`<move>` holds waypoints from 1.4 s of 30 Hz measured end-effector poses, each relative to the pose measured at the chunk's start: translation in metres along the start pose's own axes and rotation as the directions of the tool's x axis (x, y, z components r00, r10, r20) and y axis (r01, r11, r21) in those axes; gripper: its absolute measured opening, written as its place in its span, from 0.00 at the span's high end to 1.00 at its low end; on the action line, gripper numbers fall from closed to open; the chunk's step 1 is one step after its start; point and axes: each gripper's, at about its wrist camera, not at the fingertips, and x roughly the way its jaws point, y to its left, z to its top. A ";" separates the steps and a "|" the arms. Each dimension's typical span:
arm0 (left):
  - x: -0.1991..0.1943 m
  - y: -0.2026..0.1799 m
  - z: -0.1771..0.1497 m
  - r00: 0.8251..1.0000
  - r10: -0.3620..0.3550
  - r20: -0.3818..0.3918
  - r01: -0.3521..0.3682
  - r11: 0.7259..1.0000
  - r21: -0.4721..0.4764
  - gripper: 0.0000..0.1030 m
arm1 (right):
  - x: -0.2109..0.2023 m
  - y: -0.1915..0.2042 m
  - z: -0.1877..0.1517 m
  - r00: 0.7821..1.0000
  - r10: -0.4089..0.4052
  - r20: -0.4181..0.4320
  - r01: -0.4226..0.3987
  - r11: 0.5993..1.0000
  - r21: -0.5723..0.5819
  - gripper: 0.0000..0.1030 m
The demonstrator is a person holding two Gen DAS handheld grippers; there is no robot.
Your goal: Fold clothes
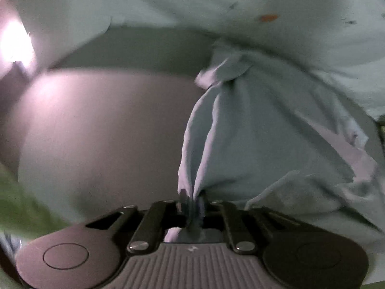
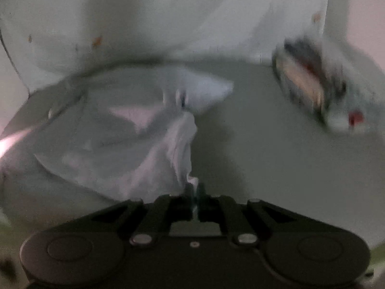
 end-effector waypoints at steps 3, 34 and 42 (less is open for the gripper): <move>0.035 0.014 -0.016 0.983 0.135 -0.124 -0.136 0.991 -0.003 0.77 | 0.040 0.006 -0.027 0.979 -0.075 -0.190 0.069 0.997 -0.039 0.92; 0.058 -0.038 -0.040 0.998 -0.022 -0.062 0.051 0.856 0.514 0.15 | 0.068 0.084 -0.088 0.974 -0.227 -0.011 0.198 0.871 -0.451 0.35; 0.086 -0.024 -0.038 0.989 -0.048 -0.142 0.104 0.903 0.416 0.01 | 0.078 0.121 -0.120 0.869 -0.399 0.292 0.478 0.529 -0.701 0.36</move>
